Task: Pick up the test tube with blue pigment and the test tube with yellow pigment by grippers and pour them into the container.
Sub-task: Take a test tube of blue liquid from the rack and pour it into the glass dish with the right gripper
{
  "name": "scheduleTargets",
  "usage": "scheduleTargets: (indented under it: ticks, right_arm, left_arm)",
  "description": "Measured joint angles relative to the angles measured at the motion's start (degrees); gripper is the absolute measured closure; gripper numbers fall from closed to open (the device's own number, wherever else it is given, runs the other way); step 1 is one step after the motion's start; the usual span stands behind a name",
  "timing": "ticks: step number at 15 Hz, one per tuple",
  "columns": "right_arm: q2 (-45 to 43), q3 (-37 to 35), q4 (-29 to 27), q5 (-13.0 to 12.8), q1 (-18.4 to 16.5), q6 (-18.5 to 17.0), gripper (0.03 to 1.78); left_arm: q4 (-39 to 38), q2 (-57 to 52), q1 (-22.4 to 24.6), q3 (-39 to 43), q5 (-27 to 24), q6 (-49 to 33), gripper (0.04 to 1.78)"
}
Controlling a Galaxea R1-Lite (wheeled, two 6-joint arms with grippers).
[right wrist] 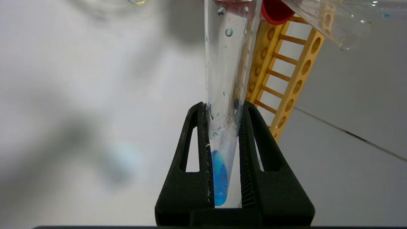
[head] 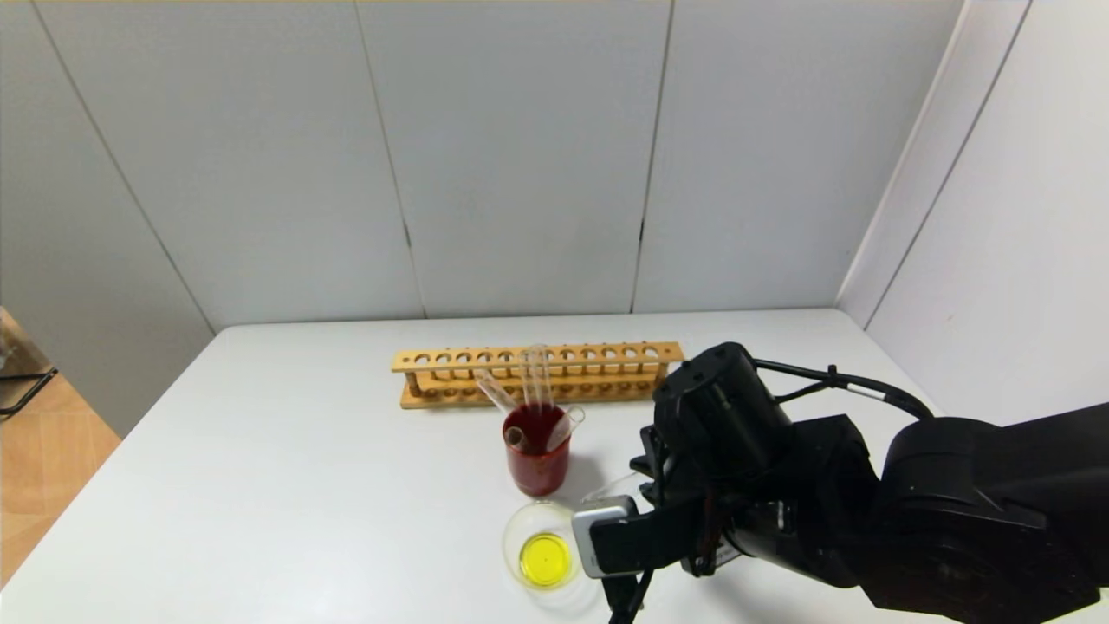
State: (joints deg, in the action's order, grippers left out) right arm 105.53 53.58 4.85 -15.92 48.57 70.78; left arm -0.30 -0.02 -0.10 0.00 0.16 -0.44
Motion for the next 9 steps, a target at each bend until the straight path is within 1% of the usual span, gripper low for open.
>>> scheduleTargets:
  ticks: [4, 5, 6, 7, 9]
  right_arm:
    - [2.79, 2.01, -0.54, -0.34, 0.72, 1.52, 1.49]
    - [3.45, 2.36, -0.56, -0.96, 0.9, 2.79, 1.49]
    - [4.04, 2.78, -0.56, -2.12, 1.16, 4.08, 1.49]
    - [4.58, 3.0, -0.61, -2.99, 1.56, 4.63, 1.49]
    - [5.51, 3.39, -1.55, -3.32, 2.08, 5.27, 1.49]
  left_arm:
    - [0.0, 0.0, 0.0, 0.0, 0.0, 0.02, 0.07]
    - [0.0, 0.0, 0.0, 0.0, -0.02, 0.04, 0.07]
    - [-0.02, 0.0, 0.0, 0.0, 0.0, 0.02, 0.07]
    - [-0.02, 0.0, 0.0, 0.0, 0.0, 0.02, 0.07]
    - [-0.02, 0.0, 0.0, 0.0, 0.0, 0.02, 0.07]
